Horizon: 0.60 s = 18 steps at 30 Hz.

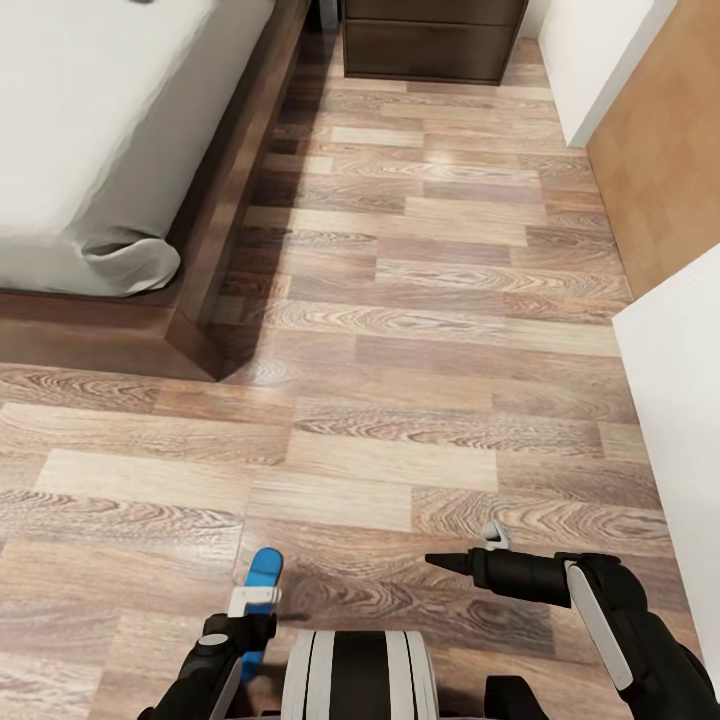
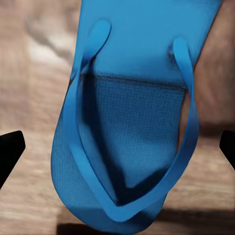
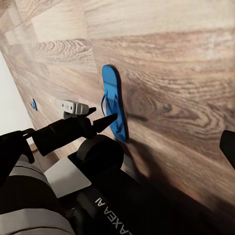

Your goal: In the bedroom, move the book from the bed onto either nightstand, and place the two sandals side by side next to the bed.

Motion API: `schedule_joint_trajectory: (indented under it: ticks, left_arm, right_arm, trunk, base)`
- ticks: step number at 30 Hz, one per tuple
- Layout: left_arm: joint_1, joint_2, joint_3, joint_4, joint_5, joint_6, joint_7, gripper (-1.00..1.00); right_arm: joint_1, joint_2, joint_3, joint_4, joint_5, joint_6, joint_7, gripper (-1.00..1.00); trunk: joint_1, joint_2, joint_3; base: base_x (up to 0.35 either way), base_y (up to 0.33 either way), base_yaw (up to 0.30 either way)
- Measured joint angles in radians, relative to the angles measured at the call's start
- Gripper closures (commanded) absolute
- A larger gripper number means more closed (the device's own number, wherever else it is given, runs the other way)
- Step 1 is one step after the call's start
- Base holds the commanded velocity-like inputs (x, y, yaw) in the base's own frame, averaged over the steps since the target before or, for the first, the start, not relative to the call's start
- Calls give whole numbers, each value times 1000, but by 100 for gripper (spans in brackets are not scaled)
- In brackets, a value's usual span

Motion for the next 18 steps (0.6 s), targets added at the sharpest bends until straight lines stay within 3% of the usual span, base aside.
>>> schedule_joint_trajectory:
  ticks: [12, 18]
  left_arm:
    - [0, 0, 0, 0, 0, 0, 0, -100]
    - [0, 0, 0, 0, 0, 0, 0, -100]
  right_arm:
    - [0, 0, 0, 0, 0, 0, 0, -100]
    - [0, 0, 0, 0, 0, 0, 0, -100]
  trunk:
    - [0, 0, 0]
    - [3, -1, -23]
  base:
    - [3, 0, 0]
    - [0, 0, 0]
